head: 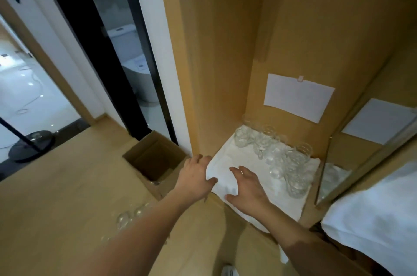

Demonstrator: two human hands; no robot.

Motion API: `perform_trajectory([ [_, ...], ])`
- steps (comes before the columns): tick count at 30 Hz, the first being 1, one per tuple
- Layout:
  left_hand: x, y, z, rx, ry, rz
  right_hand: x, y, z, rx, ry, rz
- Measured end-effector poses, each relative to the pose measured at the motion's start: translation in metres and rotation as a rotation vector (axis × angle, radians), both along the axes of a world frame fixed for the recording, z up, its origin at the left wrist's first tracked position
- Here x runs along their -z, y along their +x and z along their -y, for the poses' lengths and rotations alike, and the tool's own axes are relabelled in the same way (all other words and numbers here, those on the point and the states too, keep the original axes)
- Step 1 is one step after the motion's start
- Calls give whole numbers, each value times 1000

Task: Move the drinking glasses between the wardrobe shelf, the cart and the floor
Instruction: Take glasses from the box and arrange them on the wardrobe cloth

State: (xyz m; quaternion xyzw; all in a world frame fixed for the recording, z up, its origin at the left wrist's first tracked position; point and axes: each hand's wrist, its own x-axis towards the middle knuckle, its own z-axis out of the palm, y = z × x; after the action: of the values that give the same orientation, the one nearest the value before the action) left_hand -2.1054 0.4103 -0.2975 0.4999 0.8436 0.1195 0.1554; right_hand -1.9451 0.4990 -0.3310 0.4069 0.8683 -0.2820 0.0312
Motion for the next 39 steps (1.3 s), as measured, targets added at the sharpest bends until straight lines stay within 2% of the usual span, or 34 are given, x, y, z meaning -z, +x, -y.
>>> perform_trajectory([
  [8, 18, -20, -75, 104, -98, 10, 22, -9, -65, 110, -46, -32],
  [14, 38, -26, -121, 199, -145, 40, 38, -7, -95, 136, -61, 12],
  [17, 49, -28, -144, 249, -151, 49, 44, -6, -108, 165, 101, 11],
  [18, 52, -29, -151, 268, -151, 56, 46, -4, -111, 185, 67, 24],
  [22, 66, -35, -188, 381, -165, 88, 61, -4, -128, 367, -117, 17],
  [31, 83, -43, -267, 600, -118, 212, 68, -11, -154, 659, -138, 64],
  [39, 118, -28, -306, 627, -160, 349, 88, 6, -148, 957, -237, 37],
])
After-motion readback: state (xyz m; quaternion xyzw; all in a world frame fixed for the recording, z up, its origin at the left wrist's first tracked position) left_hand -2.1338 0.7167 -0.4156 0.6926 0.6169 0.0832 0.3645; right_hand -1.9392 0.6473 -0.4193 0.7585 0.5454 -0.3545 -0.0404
